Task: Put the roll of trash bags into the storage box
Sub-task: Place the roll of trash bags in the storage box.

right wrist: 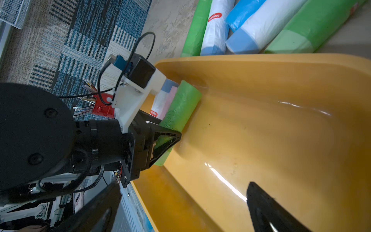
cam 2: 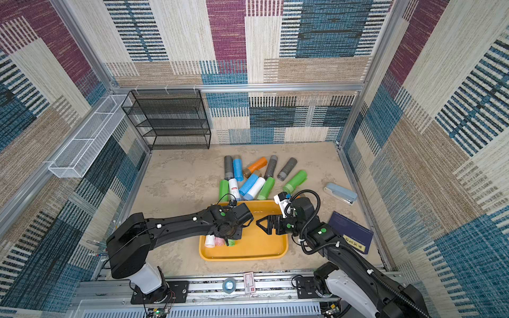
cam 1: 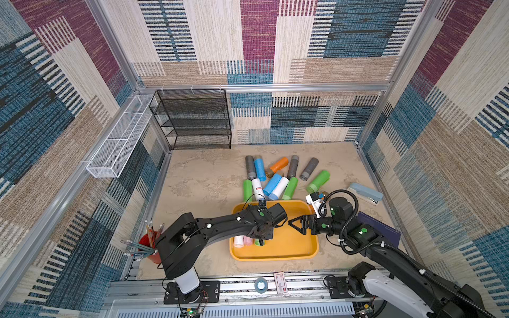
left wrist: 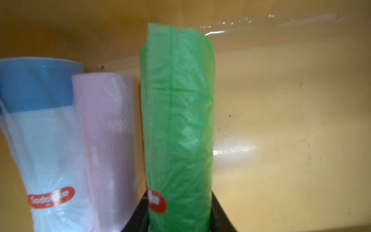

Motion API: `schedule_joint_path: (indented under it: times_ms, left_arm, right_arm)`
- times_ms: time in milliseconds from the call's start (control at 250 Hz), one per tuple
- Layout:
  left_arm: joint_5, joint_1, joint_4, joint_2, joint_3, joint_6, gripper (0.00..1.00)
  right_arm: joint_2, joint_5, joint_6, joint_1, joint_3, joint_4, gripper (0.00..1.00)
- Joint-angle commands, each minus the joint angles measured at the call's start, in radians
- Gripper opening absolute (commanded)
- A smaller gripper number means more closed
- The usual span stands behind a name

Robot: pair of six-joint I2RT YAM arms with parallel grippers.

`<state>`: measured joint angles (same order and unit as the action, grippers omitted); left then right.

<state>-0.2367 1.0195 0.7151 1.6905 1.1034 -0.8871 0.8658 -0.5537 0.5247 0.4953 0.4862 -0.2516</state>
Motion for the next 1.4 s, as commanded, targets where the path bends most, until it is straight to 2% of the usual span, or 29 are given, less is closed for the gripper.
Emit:
schedule_joint_path:
  times_ms: [0,564,1396]
  left_arm:
    - [-0.030,0.000,-0.003,0.006,-0.002,-0.026,0.34]
    - [-0.075,0.000,0.007,0.045,-0.005,-0.047,0.35]
    - [-0.059,-0.001,-0.012,0.106,-0.018,-0.070,0.39]
  right_arm:
    - [-0.003,0.002,-0.011,0.001,-0.001,0.007,0.99]
    - [0.019,0.029,-0.032,0.001,0.031,-0.020,0.99]
    - [0.013,0.032,-0.032,0.000,0.025,-0.017,0.99]
